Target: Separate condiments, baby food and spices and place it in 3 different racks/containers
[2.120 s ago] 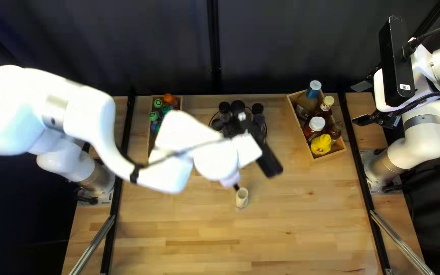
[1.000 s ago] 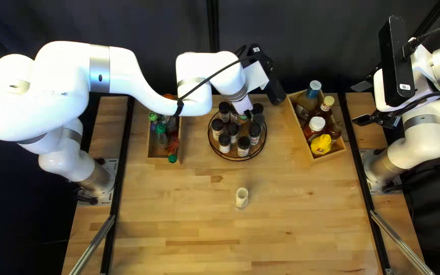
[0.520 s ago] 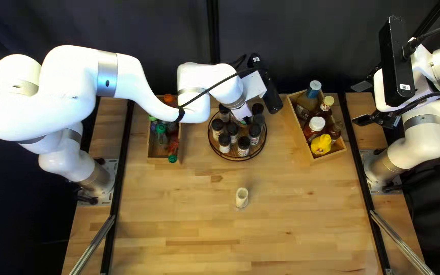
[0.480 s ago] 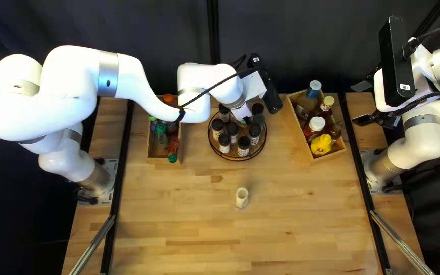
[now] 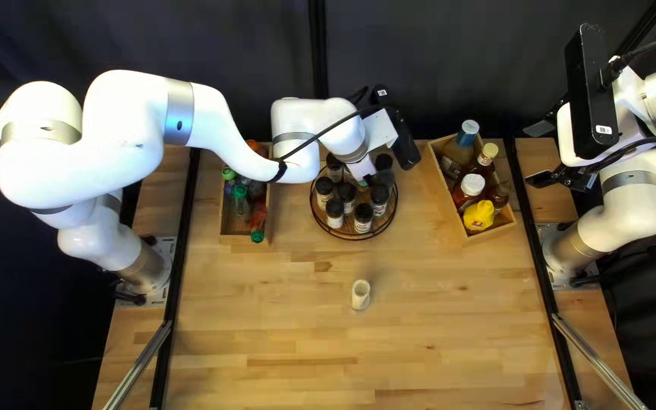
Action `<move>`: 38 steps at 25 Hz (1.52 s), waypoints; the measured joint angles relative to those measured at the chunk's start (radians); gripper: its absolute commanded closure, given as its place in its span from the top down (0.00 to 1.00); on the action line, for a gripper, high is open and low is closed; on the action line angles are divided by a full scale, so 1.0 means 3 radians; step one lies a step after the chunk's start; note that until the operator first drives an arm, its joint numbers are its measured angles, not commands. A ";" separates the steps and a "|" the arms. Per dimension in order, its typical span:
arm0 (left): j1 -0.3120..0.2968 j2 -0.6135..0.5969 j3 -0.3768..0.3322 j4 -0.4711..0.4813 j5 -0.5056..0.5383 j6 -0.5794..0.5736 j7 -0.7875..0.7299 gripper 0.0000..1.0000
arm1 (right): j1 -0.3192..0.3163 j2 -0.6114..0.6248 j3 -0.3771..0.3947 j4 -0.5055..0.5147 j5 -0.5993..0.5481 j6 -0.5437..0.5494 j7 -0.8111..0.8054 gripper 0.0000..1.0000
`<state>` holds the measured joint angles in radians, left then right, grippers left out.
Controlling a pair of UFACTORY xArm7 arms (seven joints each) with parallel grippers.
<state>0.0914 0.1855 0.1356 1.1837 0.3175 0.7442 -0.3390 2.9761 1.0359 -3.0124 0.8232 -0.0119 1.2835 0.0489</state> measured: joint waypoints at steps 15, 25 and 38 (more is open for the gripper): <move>0.0037 0.0099 -0.0016 -0.0075 -0.0114 -0.0134 0.0037 0.70 | 0.0000 0.0000 0.0000 0.0000 0.0000 0.0000 0.0000 1.00; 0.0043 0.0095 -0.0044 -0.0064 -0.0169 -0.0116 0.0127 0.97 | 0.0000 0.0000 0.0000 0.0000 0.0000 0.0000 0.0000 1.00; -0.0019 -0.0525 -0.0159 0.0173 -0.0882 0.0922 0.1312 1.00 | 0.0000 0.0000 0.0000 0.0000 0.0000 0.0000 0.0000 1.00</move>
<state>0.0858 0.0279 0.0880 1.2355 0.0531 1.0209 0.0546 2.9761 1.0359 -3.0124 0.8232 -0.0119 1.2835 0.0489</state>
